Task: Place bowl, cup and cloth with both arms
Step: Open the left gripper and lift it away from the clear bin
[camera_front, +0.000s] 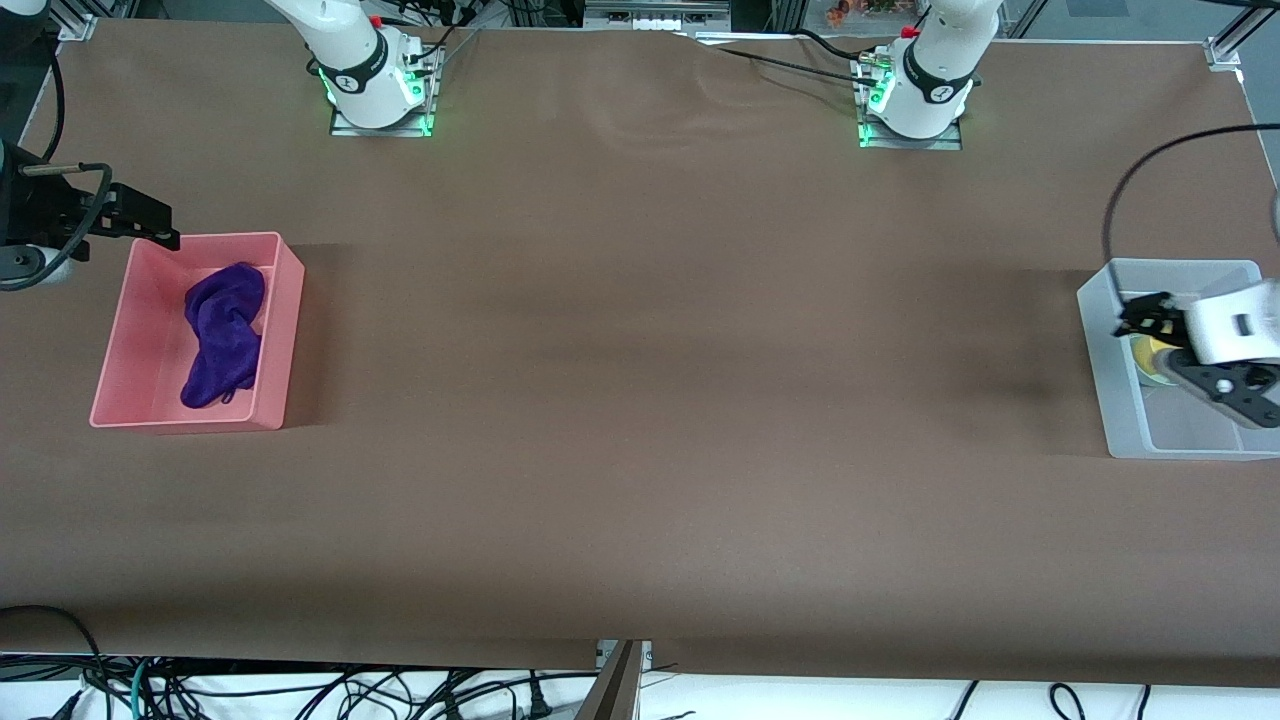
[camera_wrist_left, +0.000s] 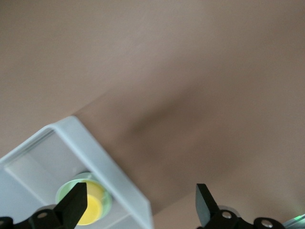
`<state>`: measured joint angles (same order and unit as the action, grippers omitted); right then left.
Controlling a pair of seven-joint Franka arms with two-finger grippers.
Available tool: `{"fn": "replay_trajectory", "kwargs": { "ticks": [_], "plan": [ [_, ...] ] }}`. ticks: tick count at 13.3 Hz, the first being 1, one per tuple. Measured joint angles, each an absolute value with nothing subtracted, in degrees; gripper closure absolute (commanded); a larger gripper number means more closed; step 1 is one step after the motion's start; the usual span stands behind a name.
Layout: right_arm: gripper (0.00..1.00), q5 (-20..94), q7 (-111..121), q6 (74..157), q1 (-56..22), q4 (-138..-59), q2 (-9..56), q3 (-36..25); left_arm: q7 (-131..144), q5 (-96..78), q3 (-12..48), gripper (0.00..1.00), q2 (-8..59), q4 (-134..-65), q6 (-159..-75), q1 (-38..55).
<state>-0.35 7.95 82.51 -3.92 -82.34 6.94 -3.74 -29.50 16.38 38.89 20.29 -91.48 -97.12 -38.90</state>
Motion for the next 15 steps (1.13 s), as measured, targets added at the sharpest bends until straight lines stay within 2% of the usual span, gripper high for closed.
{"fn": "replay_trajectory", "kwargs": {
  "ticks": [4,6,9,12,13,15],
  "plan": [
    [0.0,-0.4,7.9,82.6,-3.9,-82.3,7.0,-3.7,-15.0,15.7,47.3,0.0,18.0,-90.5,-93.3,-38.6],
    [0.0,-0.4,7.9,82.6,-3.9,-82.3,7.0,-3.7,-10.1,12.3,46.0,0.0,13.9,-89.9,-91.6,-35.1],
    [0.0,-0.4,7.9,82.7,-3.9,-82.3,7.0,-3.7,-8.1,6.7,29.1,0.0,6.1,-89.9,-89.4,-17.7],
    [0.0,-0.4,7.9,82.8,-4.0,-82.3,7.0,-3.7,-6.9,4.2,10.5,0.0,2.4,-90.1,-89.4,-2.8],
    [0.0,-0.4,7.9,82.8,-4.0,-82.3,7.0,-3.7,-5.9,2.0,6.9,0.0,2.2,-90.4,-89.5,-1.1],
    [0.0,-0.4,7.9,82.8,-4.0,-82.3,7.0,-3.7,-3.4,-0.6,4.1,0.0,1.6,-92.1,-90.7,0.0]
  ]
}}
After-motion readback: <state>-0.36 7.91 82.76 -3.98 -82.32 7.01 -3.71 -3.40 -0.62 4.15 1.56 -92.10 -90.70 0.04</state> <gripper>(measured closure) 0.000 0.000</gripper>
